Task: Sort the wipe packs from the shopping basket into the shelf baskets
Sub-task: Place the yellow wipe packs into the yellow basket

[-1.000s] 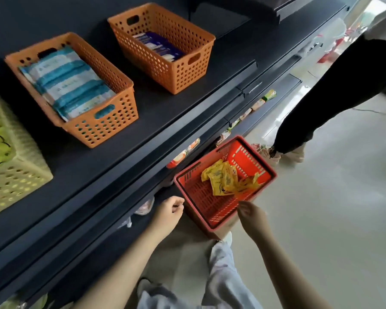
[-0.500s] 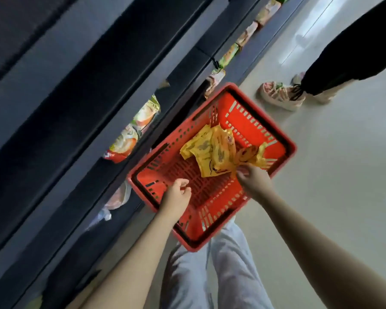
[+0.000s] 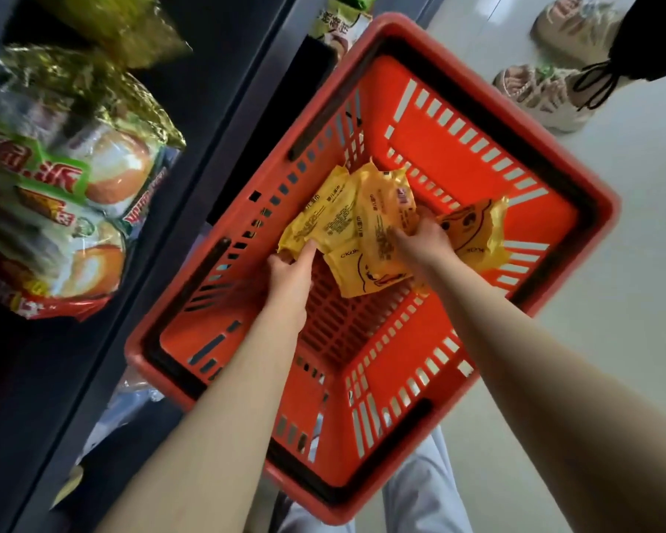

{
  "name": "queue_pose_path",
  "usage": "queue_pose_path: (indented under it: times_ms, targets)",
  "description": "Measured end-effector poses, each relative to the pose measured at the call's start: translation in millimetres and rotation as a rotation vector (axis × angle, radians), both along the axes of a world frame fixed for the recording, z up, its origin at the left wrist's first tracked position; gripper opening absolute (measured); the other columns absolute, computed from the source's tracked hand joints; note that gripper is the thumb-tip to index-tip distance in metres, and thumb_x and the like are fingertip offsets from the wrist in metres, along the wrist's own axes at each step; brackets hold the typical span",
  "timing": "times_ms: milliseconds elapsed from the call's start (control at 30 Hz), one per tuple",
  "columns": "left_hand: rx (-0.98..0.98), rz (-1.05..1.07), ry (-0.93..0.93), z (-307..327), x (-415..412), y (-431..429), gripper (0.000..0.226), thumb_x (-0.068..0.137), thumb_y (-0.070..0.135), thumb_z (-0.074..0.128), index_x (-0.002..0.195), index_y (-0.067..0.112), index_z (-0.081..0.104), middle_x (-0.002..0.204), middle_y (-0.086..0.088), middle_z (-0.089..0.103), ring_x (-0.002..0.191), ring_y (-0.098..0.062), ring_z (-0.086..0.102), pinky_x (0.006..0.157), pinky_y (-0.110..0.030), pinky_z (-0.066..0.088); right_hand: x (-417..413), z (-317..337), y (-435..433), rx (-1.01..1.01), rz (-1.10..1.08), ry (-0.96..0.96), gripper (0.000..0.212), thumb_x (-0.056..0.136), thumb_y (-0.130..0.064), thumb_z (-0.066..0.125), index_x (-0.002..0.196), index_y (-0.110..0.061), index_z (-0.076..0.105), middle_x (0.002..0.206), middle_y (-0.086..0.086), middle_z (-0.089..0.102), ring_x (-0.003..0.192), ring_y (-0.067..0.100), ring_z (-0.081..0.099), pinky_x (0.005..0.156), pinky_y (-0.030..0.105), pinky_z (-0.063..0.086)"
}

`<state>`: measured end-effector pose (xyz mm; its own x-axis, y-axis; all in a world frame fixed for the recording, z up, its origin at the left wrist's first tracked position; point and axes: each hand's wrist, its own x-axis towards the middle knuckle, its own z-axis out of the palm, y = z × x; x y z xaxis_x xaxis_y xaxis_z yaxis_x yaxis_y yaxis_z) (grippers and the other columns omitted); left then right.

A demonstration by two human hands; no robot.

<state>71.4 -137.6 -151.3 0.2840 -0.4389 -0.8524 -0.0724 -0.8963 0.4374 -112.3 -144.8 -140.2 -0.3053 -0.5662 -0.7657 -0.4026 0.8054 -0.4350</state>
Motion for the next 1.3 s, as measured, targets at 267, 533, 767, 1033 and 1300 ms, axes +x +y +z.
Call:
queue_pose_path:
  times_ms: [267, 533, 767, 1033, 1300]
  targets:
    - [-0.041, -0.246, -0.025, 12.3, 0.0, 0.0, 0.054, 0.094, 0.050, 0.051, 0.142, 0.028, 0.041, 0.132, -0.002, 0.056, 0.117, -0.025, 0.057, 0.102, -0.045, 0.046, 0.7, -5.3, -11.5, 0.034, -0.153, -0.022, 0.048, 0.090, -0.036, 0.063, 0.131, -0.019, 0.045, 0.128, 0.007, 0.056, 0.107, 0.028, 0.061, 0.089, 0.045, 0.055]
    - [-0.224, -0.453, -0.088, 18.9, 10.2, -2.1, 0.045, 0.095, 0.049, 0.048, 0.131, 0.022, 0.053, 0.128, 0.000, 0.058, 0.117, -0.018, 0.055, 0.098, -0.035, 0.045, 13.2, 1.3, -0.2, -0.041, -0.191, -0.067, 0.038, 0.081, -0.034, 0.074, 0.112, -0.019, 0.058, 0.113, 0.002, 0.064, 0.097, 0.024, 0.065, 0.085, 0.044, 0.057]
    - [-0.284, -0.477, -0.198, 79.1, 19.4, 8.5, 0.044, 0.098, 0.036, 0.050, 0.126, 0.003, 0.058, 0.123, -0.010, 0.064, 0.118, -0.025, 0.057, 0.101, -0.035, 0.044, 6.2, 54.0, 30.6, -0.218, -0.369, -0.199, 0.038, 0.088, -0.025, 0.068, 0.122, -0.022, 0.053, 0.107, -0.008, 0.065, 0.098, 0.015, 0.066, 0.070, 0.032, 0.057]
    - [-0.450, -0.325, -0.041, 295.1, 25.0, 33.2, 0.023, 0.094, 0.041, 0.054, 0.109, 0.029, 0.065, 0.103, 0.020, 0.068, 0.096, 0.016, 0.059, 0.082, -0.005, 0.045, -11.4, 236.4, 25.1, -0.352, -0.603, -0.681, 0.059, 0.081, -0.017, 0.074, 0.131, -0.017, 0.043, 0.120, 0.015, 0.065, 0.103, 0.034, 0.067, 0.084, 0.058, 0.054]
    - [-0.687, -0.105, 0.002, 485.3, 1.1, 87.2, 0.061, 0.073, 0.073, 0.057, 0.117, 0.031, 0.064, 0.111, 0.020, 0.070, 0.106, 0.001, 0.063, 0.100, -0.034, 0.047, 19.4, 449.4, 27.5, -0.511, -0.247, -0.636, 0.094, 0.068, -0.039, 0.080, 0.143, -0.030, 0.025, 0.107, -0.007, 0.057, 0.090, 0.016, 0.066, 0.064, 0.023, 0.059]
